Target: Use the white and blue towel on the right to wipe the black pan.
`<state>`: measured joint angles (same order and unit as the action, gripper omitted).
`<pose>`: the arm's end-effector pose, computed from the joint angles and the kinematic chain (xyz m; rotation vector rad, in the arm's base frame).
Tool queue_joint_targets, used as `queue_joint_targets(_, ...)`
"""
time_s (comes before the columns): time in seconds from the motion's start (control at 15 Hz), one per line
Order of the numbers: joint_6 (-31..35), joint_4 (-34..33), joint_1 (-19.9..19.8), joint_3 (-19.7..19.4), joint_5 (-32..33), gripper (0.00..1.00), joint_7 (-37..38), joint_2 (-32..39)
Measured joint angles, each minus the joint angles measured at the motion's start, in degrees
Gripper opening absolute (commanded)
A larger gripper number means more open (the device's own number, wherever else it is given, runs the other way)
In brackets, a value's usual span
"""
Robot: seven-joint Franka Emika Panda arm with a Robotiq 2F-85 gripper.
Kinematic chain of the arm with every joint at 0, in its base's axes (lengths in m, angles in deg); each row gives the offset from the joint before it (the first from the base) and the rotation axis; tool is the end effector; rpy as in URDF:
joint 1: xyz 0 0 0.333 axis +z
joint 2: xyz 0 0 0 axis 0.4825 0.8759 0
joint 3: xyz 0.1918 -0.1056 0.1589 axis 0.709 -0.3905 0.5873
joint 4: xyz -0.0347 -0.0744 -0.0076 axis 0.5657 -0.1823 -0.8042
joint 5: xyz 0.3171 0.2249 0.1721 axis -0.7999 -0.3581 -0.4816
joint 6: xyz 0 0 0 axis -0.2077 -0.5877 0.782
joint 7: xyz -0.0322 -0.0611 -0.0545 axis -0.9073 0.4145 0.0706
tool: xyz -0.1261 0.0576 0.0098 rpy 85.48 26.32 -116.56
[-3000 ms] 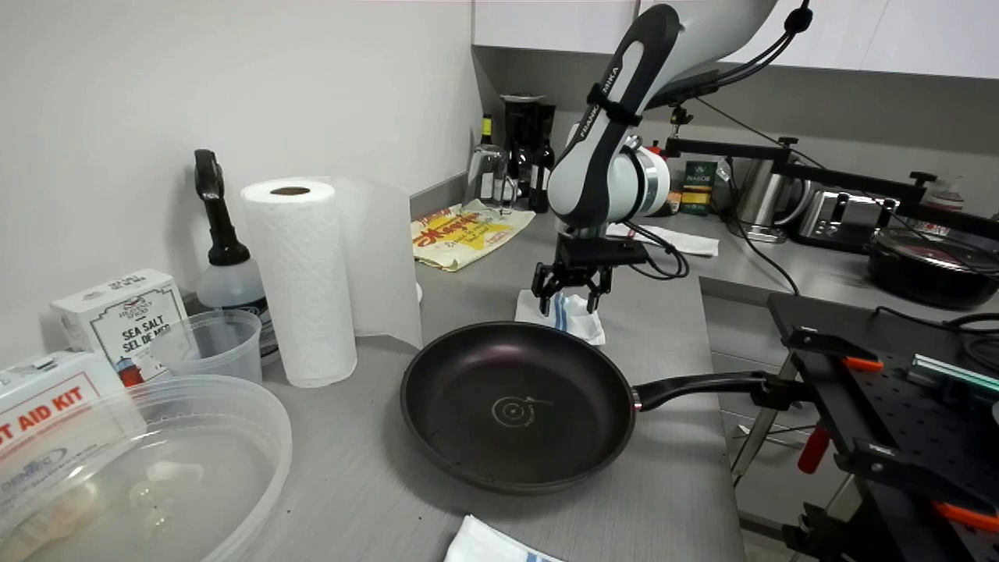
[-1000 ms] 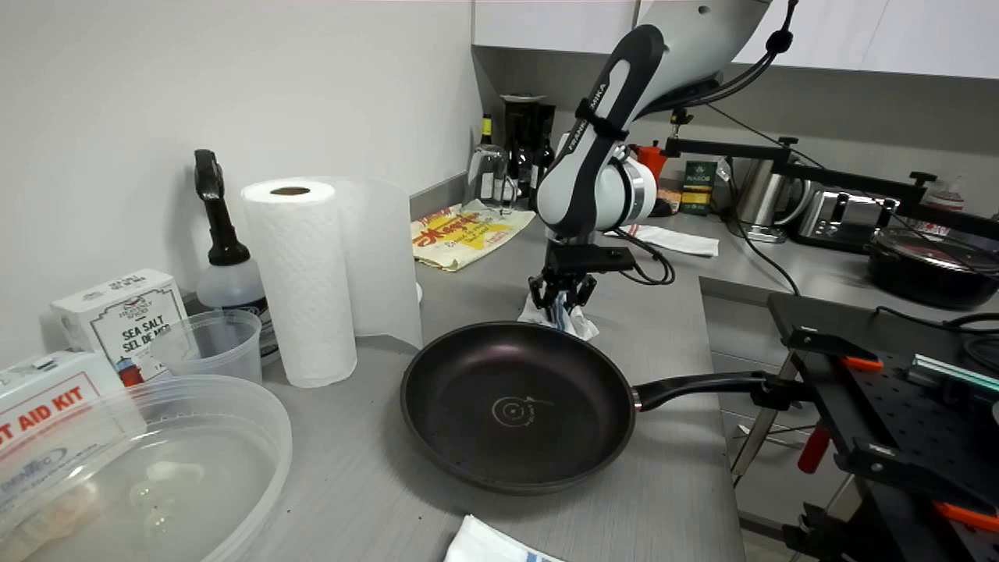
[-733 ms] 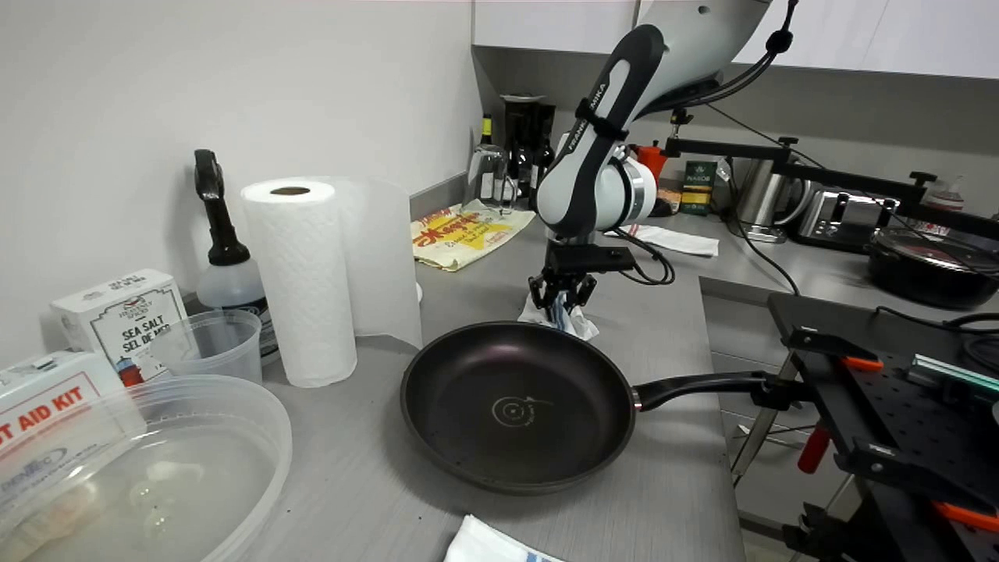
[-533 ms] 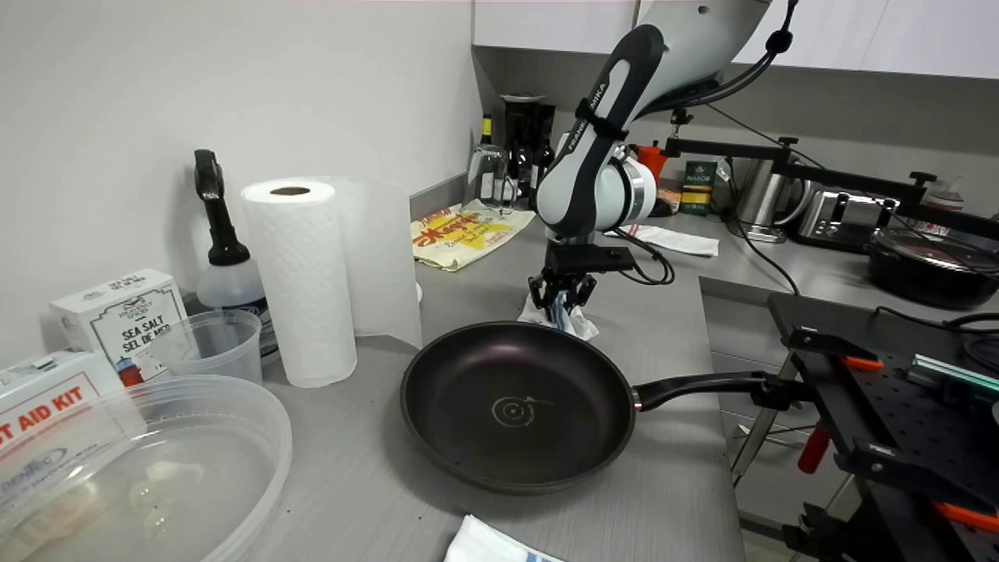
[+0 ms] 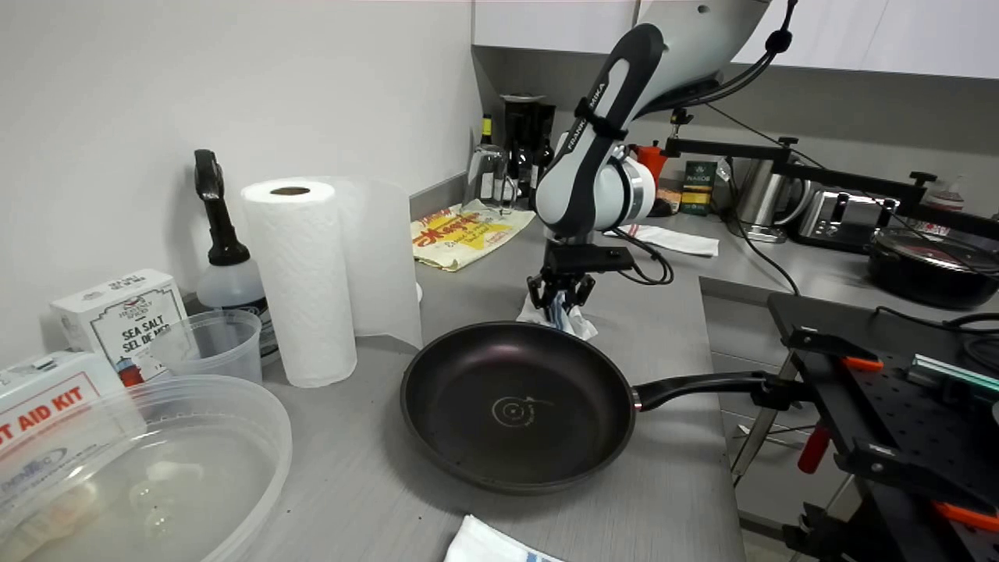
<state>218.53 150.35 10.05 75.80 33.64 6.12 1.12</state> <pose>0.5055 -0.2786 -0.0789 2.7468 -1.4900 0.0476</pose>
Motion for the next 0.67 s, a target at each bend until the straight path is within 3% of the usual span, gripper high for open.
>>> queue_joint_targets(0.2,0.0,-0.1,0.0,0.3,0.0,0.12,0.0,0.0)
queue_joint_targets(0.33,0.0,-0.1,0.0,0.5,0.0,0.19,0.0,0.0)
queue_joint_targets(0.67,0.0,-0.1,0.0,0.7,0.0,0.20,0.0,0.0)
